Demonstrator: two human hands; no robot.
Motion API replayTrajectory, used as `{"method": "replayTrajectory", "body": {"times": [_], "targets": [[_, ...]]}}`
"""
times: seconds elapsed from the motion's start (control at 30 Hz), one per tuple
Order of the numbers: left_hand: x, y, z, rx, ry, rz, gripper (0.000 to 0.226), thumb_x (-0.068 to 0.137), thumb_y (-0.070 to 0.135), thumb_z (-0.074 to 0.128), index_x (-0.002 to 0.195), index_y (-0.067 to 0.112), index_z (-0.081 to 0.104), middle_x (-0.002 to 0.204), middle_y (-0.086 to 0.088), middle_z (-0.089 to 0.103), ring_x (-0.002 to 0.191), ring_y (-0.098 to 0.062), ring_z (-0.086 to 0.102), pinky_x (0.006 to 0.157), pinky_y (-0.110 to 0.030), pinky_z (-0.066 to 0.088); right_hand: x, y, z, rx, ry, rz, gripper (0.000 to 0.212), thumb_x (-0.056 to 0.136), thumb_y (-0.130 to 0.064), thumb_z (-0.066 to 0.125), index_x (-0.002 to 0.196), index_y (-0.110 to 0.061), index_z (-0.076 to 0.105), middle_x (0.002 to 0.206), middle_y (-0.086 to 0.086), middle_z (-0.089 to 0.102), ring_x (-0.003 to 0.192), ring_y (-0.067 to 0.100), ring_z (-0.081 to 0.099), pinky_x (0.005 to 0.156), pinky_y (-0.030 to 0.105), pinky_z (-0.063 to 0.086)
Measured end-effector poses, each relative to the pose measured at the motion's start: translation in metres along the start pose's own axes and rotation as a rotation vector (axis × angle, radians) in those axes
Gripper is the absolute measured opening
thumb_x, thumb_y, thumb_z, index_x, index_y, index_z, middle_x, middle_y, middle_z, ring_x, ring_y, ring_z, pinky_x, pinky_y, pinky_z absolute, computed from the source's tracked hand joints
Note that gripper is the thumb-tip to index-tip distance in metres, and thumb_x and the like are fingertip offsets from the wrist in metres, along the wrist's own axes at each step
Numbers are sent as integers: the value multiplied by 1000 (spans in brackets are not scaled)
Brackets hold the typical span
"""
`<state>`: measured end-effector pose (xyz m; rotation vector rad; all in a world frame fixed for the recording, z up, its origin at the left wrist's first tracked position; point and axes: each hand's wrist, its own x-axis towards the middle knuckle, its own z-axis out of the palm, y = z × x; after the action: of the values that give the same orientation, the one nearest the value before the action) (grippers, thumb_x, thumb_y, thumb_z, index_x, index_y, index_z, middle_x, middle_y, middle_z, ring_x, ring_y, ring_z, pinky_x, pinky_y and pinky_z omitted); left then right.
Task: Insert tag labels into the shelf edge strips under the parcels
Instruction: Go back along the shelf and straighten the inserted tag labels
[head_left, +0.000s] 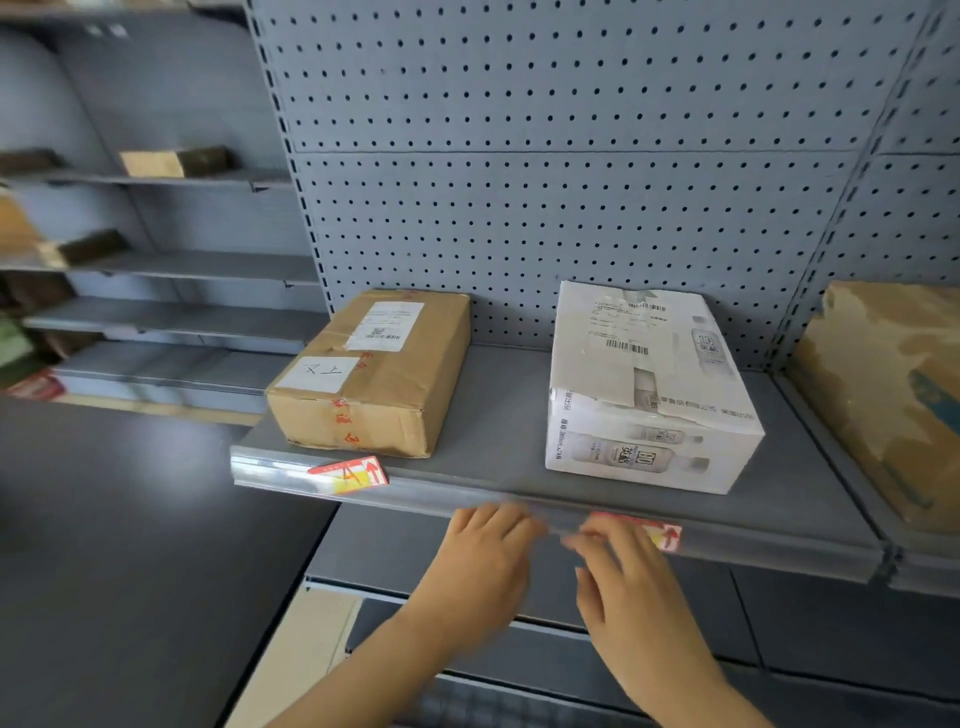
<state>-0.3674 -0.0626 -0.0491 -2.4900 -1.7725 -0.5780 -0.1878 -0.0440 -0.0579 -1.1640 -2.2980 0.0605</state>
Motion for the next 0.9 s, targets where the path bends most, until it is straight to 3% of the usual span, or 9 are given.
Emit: {"method": "replayTrajectory", "body": {"times": [0.1, 0.2, 0.3, 0.37, 0.53, 0.77, 0.9], "targets": [[-20, -37, -14, -12, 38, -114, 36, 77, 19, 41, 105, 22, 63, 99, 3, 63, 88, -20, 61, 75, -32, 48, 16, -29, 21, 13, -60, -58, 38, 68, -8, 75, 103, -17, 63, 102, -1, 57, 91, 17, 56, 78, 28, 49], [-38, -82, -34, 10, 86, -206, 31, 71, 8, 60, 100, 16, 65, 95, -3, 64, 83, -26, 62, 72, -36, 50, 40, -63, 42, 58, -87, -72, 36, 74, -8, 70, 107, -19, 61, 105, -2, 56, 95, 16, 54, 85, 28, 41], [-56, -128, -52, 50, 106, -248, 35, 67, 4, 66, 100, 13, 64, 97, -6, 63, 82, -29, 60, 70, -40, 50, 63, -105, 62, 75, -72, -57, 36, 77, -9, 67, 110, -21, 58, 110, -2, 54, 101, 14, 50, 86, 27, 47], [-65, -157, -62, 68, 107, -250, 32, 68, 7, 63, 100, 14, 64, 97, -6, 63, 80, -28, 59, 68, -39, 50, 80, -130, 74, 93, -62, -37, 41, 78, -10, 65, 116, -22, 54, 113, -2, 53, 103, 15, 50, 85, 29, 48], [-76, -202, -73, 18, 60, -185, 37, 68, 5, 76, 101, 16, 64, 99, -2, 62, 84, -24, 61, 71, -37, 52, 114, -169, 97, 82, -41, 40, 44, 83, -10, 61, 124, -21, 50, 116, -2, 50, 102, 16, 52, 81, 32, 51], [-76, -220, -70, -42, 57, -118, 26, 80, 10, 68, 104, 19, 60, 104, 0, 60, 90, -22, 58, 79, -35, 51, 115, -186, 103, 45, -68, 150, 45, 86, -10, 59, 128, -21, 48, 119, -6, 38, 100, 11, 52, 76, 22, 51], [-73, -219, -72, -47, 44, -104, 24, 93, 20, 52, 117, 23, 52, 119, 4, 52, 106, -18, 49, 94, -31, 41, 121, -186, 100, -5, -82, 153, 39, 88, -11, 56, 125, -21, 49, 122, -6, 37, 100, 13, 52, 76, 25, 53]]}}
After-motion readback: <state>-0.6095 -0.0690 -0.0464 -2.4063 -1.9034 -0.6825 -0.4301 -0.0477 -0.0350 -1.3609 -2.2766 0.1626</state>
